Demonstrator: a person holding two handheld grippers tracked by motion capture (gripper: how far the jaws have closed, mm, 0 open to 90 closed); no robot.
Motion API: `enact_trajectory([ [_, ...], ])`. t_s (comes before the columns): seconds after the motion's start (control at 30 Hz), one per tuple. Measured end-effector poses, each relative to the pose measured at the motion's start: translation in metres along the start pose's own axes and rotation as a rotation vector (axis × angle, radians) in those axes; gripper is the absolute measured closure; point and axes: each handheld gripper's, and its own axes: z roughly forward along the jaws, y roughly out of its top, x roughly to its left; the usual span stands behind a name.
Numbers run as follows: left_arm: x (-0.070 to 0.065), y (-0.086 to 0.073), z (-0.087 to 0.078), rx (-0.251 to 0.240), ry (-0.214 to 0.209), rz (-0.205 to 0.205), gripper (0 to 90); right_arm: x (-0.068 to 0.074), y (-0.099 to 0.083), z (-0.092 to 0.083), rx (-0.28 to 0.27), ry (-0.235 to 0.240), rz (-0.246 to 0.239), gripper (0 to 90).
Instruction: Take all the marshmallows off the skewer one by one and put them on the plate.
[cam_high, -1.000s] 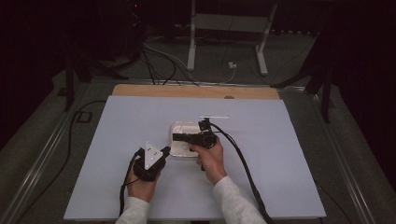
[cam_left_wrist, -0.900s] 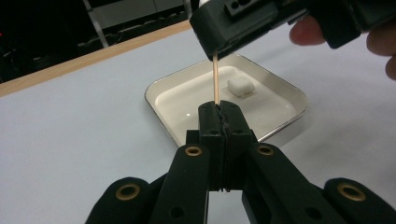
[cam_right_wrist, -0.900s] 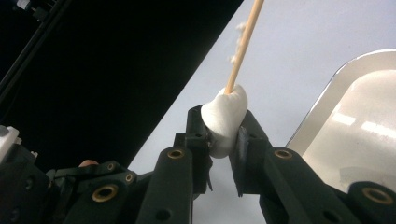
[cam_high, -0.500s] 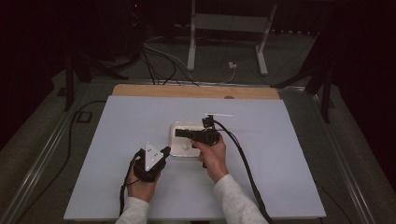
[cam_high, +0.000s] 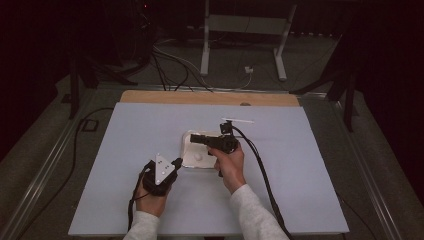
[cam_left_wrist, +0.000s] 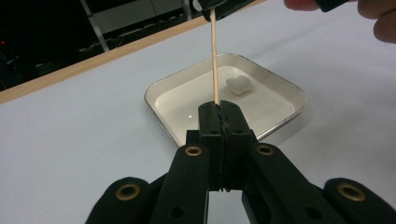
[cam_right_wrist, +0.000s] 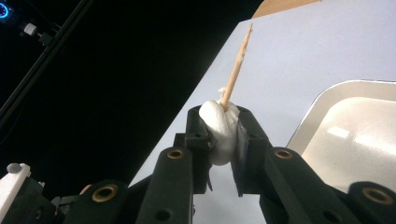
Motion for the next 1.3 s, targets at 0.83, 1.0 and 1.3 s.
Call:
enact_trajectory([
  [0.83,0.0037,-0.0053,-0.0052,0.005,-0.006,0.029,90.0,-0.0055,0.0062,-0.0053,-0.033,-0.005,0.020,78.4],
  [1.0,0.0041,-0.0067,-0.0056,0.012,-0.002,0.035,90.0,-0.0070,0.0070,-0.0061,-0.038,-0.009,0.023,78.3],
  [1.3,0.0051,-0.0087,-0.0066,0.021,-0.006,0.040,90.0,-0.0094,0.0088,-0.0084,-0.045,-0.006,0.034,78.3],
])
